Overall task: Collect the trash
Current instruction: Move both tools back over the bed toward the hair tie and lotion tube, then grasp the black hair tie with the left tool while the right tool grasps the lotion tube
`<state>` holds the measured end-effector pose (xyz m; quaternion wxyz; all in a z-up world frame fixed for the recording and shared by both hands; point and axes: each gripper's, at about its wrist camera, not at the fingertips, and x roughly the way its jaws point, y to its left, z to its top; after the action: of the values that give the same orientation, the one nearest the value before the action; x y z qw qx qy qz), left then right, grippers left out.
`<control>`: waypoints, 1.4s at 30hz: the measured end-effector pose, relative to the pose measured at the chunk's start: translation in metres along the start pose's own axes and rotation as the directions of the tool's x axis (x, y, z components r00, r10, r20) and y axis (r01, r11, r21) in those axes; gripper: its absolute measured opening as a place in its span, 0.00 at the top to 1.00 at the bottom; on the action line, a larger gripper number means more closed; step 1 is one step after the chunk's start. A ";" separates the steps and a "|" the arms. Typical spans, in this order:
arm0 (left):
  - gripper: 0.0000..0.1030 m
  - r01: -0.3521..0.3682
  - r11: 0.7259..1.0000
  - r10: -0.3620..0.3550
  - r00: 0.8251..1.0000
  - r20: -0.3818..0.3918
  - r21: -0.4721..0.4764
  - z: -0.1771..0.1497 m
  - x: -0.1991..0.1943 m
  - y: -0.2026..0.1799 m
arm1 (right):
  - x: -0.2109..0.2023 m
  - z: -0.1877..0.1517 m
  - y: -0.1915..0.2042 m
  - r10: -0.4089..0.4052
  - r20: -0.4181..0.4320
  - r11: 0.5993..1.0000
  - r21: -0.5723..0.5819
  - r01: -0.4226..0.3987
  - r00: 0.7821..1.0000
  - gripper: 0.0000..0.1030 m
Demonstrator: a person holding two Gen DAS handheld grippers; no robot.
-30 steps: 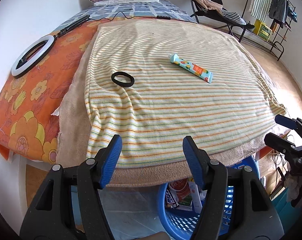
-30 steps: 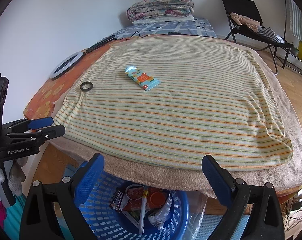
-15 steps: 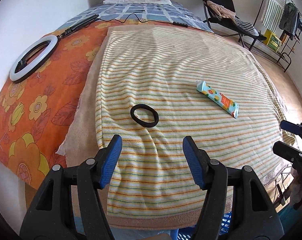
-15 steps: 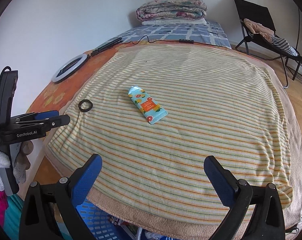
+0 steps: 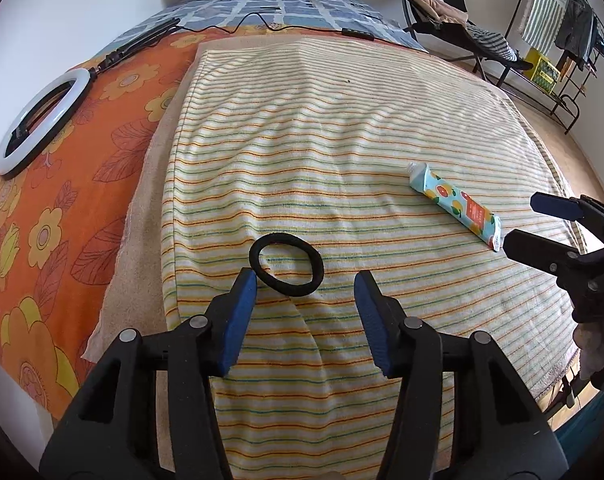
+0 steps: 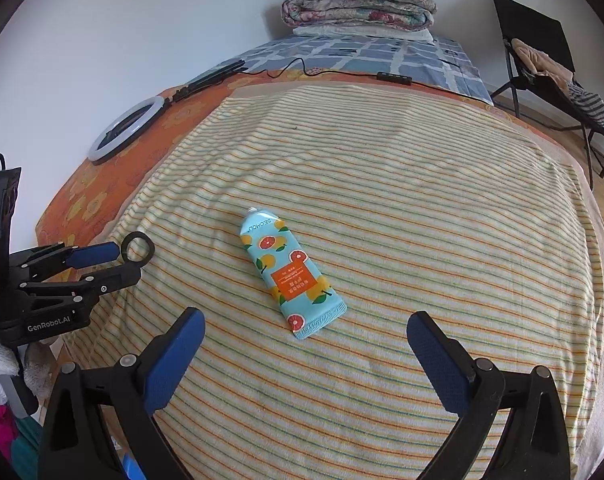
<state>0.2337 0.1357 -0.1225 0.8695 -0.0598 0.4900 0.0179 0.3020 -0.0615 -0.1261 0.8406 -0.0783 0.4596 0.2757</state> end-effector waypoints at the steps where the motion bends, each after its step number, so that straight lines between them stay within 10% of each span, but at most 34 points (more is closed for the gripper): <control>1: 0.51 0.002 1.000 -0.002 1.000 0.000 0.001 0.001 0.002 0.000 | 0.005 0.003 0.001 -0.002 -0.006 1.000 -0.005 0.002 1.000 0.03; 14: 0.90 0.015 1.000 -0.015 1.000 0.012 -0.006 0.007 0.013 0.005 | 0.046 0.027 0.012 -0.007 -0.050 0.998 -0.057 0.004 0.999 0.10; 21: 0.94 0.024 1.000 -0.024 0.999 0.026 0.000 0.007 0.011 0.002 | 0.059 0.026 0.015 -0.025 -0.061 0.997 -0.074 0.021 0.998 0.19; 29: 0.95 0.039 0.999 -0.039 0.998 0.049 0.004 0.008 0.004 -0.002 | 0.053 0.027 0.014 -0.033 -0.046 0.995 -0.098 0.029 0.998 0.63; 42: 0.95 0.045 0.999 -0.047 0.994 0.095 0.019 0.007 -0.021 -0.011 | 0.027 0.017 0.014 -0.022 0.020 0.997 -0.070 0.023 1.000 0.66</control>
<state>0.2297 0.1265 -0.1007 0.8925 -0.0628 0.4467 -0.0033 0.3185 -0.0326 -0.1367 0.8447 -0.1105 0.4406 0.2829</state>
